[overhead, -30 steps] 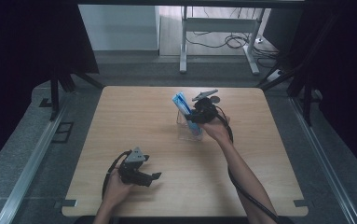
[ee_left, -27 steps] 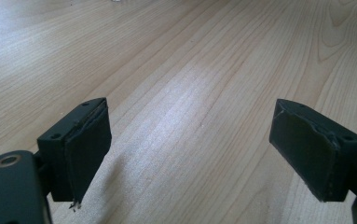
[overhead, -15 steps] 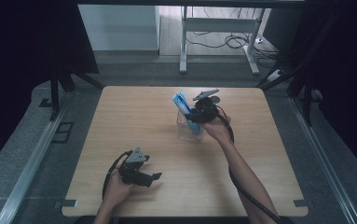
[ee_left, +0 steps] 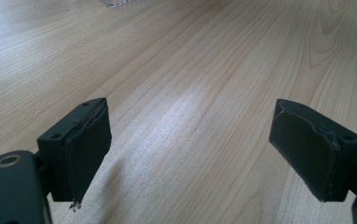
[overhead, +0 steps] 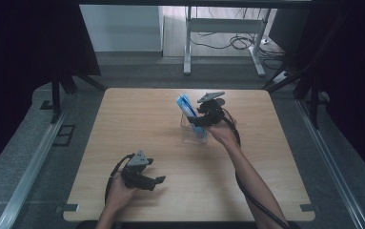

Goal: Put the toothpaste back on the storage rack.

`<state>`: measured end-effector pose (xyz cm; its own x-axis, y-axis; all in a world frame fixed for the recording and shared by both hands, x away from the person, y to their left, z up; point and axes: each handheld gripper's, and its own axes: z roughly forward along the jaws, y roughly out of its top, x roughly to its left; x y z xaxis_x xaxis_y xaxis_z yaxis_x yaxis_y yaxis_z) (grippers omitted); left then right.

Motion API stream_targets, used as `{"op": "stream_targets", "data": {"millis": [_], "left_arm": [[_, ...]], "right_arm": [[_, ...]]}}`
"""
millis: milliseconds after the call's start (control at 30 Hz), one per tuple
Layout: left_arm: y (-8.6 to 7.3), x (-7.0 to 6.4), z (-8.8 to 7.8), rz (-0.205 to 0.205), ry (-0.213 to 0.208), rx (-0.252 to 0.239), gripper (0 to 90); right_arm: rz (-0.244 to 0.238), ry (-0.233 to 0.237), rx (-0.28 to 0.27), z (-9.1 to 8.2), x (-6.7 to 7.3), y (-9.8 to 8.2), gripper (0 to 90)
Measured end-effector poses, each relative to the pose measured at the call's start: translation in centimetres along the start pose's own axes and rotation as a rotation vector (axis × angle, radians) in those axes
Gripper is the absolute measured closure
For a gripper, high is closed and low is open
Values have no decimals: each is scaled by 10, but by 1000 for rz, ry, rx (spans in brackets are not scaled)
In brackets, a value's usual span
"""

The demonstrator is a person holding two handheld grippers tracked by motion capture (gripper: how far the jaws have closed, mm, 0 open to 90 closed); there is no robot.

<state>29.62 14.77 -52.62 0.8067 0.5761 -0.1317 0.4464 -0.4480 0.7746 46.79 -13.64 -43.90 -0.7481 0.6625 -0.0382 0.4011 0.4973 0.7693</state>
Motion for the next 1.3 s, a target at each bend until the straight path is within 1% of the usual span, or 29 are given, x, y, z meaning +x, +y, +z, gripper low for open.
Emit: {"op": "stream_targets", "data": {"millis": [100, 167, 233, 300, 400, 433, 500, 633, 867, 1000, 1067, 1200, 1300], "left_arm": [[0, 0, 0, 1, 1, 2, 129], [0, 0, 0, -1, 0, 0, 130], [0, 1, 1, -1, 1, 1, 130], [0, 1, 1, -1, 0, 1, 130], [0, 0, 1, 0, 0, 2, 130], [0, 0, 1, 0, 0, 2, 130], [0, 0, 1, -1, -1, 2, 130], [-1, 1, 1, -3, -2, 2, 130], [-1, 1, 2, -4, -2, 3, 129], [-1, 0, 2, -3, -2, 5, 130], [-1, 0, 2, -3, -2, 6, 130], [-1, 0, 2, -4, -2, 6, 130], [-1, 0, 2, -3, -2, 7, 130]], "right_arm": [[6, 3, -5, -2, 0, 1, 291], [-8, -5, -7, -4, 1, 1, 247], [-12, 3, -5, -6, 1, 2, 197], [-18, -2, -3, -7, 2, 2, 152], [-31, -4, 5, -9, 3, 2, 128], [-32, -5, 3, -10, 3, 2, 116], [-18, 2, 1, -12, 3, 1, 63], [-16, 6, 3, -15, 2, 0, 3], [-20, 12, -1, -23, 4, -2, 0], [-26, 21, 3, -27, 6, -3, 0], [-36, 18, 5, -29, 7, -5, 0], [-32, 30, 9, -32, 8, -8, 0], [-34, 27, 12, -34, 10, -10, 1]]}}
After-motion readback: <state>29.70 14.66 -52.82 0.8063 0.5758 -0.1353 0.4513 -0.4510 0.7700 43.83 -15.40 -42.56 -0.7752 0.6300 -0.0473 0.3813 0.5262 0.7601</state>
